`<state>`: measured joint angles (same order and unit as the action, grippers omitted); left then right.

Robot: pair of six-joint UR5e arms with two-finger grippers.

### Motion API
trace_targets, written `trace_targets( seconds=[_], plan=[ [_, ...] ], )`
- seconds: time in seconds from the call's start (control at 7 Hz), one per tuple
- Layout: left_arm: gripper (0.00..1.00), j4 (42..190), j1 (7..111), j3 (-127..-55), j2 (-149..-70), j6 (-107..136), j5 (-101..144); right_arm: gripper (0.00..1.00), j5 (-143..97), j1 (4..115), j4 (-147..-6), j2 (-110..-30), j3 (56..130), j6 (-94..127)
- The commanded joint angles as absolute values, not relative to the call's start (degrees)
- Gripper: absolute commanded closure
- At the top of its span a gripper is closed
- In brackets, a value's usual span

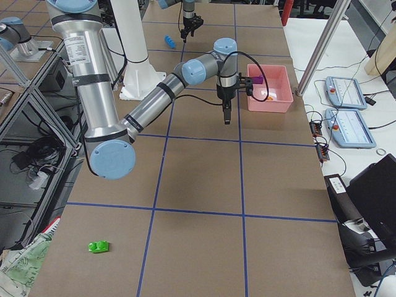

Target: Put all blocks into box

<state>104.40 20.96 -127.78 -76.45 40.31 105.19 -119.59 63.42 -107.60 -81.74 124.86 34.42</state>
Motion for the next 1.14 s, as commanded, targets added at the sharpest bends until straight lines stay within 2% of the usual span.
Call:
trace_targets(
  seconds=[0.0, 0.29, 0.71, 0.86, 1.0],
  plan=[
    [0.00, 104.2, 11.5, -129.0, -72.3, 40.5, 99.3, 0.01, -120.5, 64.4, -107.3, -89.6, 130.3, 32.4],
    [0.00, 104.1, 6.2, -128.2, -70.0, 40.8, 98.4, 0.01, -120.4, 64.6, -107.5, -91.0, 131.1, 32.4],
    [0.01, 104.0, 3.0, -124.6, -70.5, 41.0, 98.4, 0.01, -120.4, 64.9, -107.1, -96.4, 133.6, 28.9],
    [0.20, 104.0, 3.0, -124.6, -70.5, 40.9, 98.5, 0.01, -120.4, 65.0, -107.1, -97.7, 134.3, 28.7],
    [0.65, 104.1, 3.0, -124.6, -70.5, 40.9, 98.6, 0.01, -120.4, 65.0, -107.1, -98.5, 134.5, 27.9]
  ],
)
